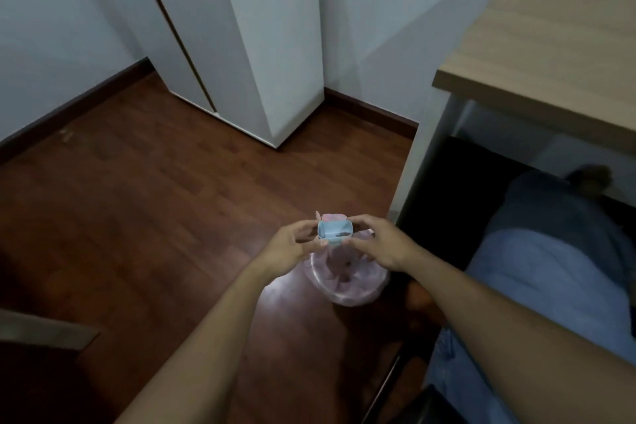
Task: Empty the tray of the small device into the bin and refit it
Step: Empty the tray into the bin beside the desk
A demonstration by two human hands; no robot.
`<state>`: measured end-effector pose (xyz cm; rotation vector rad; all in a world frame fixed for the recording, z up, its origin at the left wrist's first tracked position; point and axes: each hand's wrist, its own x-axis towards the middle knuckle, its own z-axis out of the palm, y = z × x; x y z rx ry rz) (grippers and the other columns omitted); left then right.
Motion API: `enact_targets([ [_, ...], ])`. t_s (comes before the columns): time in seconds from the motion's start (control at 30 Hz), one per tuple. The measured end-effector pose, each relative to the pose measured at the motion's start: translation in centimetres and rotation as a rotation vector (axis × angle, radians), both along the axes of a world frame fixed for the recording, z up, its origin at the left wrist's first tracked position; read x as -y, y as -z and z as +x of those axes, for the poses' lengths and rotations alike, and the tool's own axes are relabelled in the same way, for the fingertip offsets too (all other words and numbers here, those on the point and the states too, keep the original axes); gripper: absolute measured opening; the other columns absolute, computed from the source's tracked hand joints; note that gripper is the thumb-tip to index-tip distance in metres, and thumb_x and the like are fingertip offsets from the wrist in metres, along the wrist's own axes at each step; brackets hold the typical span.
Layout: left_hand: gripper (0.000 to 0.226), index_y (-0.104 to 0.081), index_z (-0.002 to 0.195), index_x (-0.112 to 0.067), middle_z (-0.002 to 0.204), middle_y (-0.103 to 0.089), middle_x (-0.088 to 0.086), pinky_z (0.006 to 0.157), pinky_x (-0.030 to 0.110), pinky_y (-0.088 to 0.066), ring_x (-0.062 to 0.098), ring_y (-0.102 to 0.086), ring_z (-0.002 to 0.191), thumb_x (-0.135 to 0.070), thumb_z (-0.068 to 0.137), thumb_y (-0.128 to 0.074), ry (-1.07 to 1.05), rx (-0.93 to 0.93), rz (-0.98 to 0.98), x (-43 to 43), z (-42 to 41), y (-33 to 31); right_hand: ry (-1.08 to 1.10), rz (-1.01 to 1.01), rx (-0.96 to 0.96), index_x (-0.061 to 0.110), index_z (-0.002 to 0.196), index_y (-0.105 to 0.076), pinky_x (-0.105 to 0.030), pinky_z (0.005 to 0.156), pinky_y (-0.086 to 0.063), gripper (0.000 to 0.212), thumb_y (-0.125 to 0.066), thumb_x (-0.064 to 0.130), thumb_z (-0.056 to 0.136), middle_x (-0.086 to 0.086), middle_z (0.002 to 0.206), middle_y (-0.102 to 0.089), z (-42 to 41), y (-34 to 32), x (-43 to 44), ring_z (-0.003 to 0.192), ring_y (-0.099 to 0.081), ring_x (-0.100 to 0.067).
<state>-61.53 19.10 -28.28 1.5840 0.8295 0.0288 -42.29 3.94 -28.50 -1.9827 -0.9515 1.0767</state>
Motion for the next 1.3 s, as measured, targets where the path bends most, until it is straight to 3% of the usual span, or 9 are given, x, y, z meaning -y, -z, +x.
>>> enact_targets([
  [0.1,0.039,-0.074,0.14,-0.023,0.123,-0.083,-0.017,0.077,0.015,-0.064,-0.009,-0.078,0.104,-0.022,0.102,-0.08,-0.009,-0.028,-0.046,0.6,0.2,0.7,0.069,-0.028,-0.07,0.018,0.143,-0.065,-0.034,0.079,-0.066,0.051,-0.084,0.029,0.097,0.004,0.13,-0.076,-0.1,1.2,0.2,0.079,-0.079,-0.009],
  [0.17,0.033,-0.079,0.133,-0.024,0.124,-0.084,-0.004,0.079,0.017,-0.065,0.001,-0.079,0.106,-0.033,0.101,-0.079,-0.022,-0.075,-0.061,1.0,0.4,1.1,0.139,-0.046,-0.114,0.009,0.138,-0.067,-0.031,0.069,-0.062,0.045,-0.083,0.025,0.099,-0.003,0.118,-0.078,-0.1,1.9,0.3,0.06,-0.075,-0.006],
  [0.3,0.047,-0.083,0.12,-0.018,0.119,-0.086,0.007,0.091,0.034,-0.063,0.019,-0.081,0.116,-0.058,0.096,-0.076,-0.092,-0.202,-0.099,1.3,1.9,1.9,0.246,-0.087,-0.109,0.018,0.1,-0.08,-0.035,0.068,-0.06,0.019,-0.077,0.037,0.102,-0.006,0.086,-0.078,-0.3,2.5,0.4,0.063,-0.069,-0.017],
  [0.37,0.053,-0.082,0.117,-0.015,0.115,-0.088,0.007,0.086,0.036,-0.062,0.024,-0.082,0.115,-0.062,0.095,-0.074,-0.149,-0.262,-0.133,1.4,3.0,2.0,0.271,-0.144,-0.07,0.018,0.09,-0.077,-0.033,0.068,-0.056,0.033,-0.071,0.047,0.102,-0.003,0.074,-0.073,-0.3,2.7,0.4,0.065,-0.067,-0.019],
  [0.57,0.054,-0.079,0.121,-0.013,0.109,-0.089,0.008,0.073,0.031,-0.053,0.018,-0.076,0.084,-0.061,0.098,-0.067,-0.191,-0.415,-0.194,2.3,5.4,1.0,0.334,-0.255,-0.095,0.004,0.119,-0.083,-0.044,0.081,-0.067,0.071,-0.067,0.067,0.092,-0.016,0.107,-0.086,0.5,4.0,0.2,0.092,-0.081,-0.038],
  [0.8,0.054,-0.08,0.122,-0.018,0.107,-0.09,0.006,0.076,0.034,-0.045,0.022,-0.075,0.088,-0.063,0.099,-0.06,-0.159,-0.488,-0.205,2.1,6.3,0.4,0.365,-0.294,-0.082,0.004,0.12,-0.083,-0.027,0.059,-0.052,0.074,-0.071,0.07,0.09,-0.015,0.1,-0.087,1.4,3.6,0.5,0.057,-0.062,-0.016],
  [0.93,0.053,-0.079,0.124,-0.019,0.104,-0.089,0.005,0.065,0.032,-0.039,0.02,-0.073,0.085,-0.063,0.1,-0.06,-0.146,-0.504,-0.207,2.0,6.3,0.1,0.368,-0.297,-0.082,0.004,0.122,-0.081,-0.02,0.045,-0.042,0.066,-0.07,0.064,0.095,-0.008,0.082,-0.082,1.3,2.3,0.9,0.033,-0.055,-0.003],
  [1.03,0.052,-0.078,0.12,-0.022,0.101,-0.09,0.004,0.063,0.032,-0.036,0.016,-0.072,0.076,-0.066,0.098,-0.06,-0.128,-0.512,-0.191,2.0,6.4,-0.2,0.354,-0.283,-0.108,0.006,0.124,-0.079,-0.02,0.045,-0.041,0.062,-0.068,0.061,0.098,-0.013,0.095,-0.088,1.2,2.1,0.9,0.023,-0.049,0.001],
  [1.3,0.051,-0.08,0.12,-0.021,0.099,-0.091,-0.001,0.075,0.035,-0.043,0.017,-0.072,0.084,-0.063,0.098,-0.062,-0.088,-0.474,-0.19,1.4,5.8,0.2,0.325,-0.279,-0.064,0.005,0.118,-0.083,-0.027,0.061,-0.052,0.073,-0.07,0.071,0.091,-0.018,0.1,-0.086,1.5,3.1,0.9,0.057,-0.062,-0.014],
])
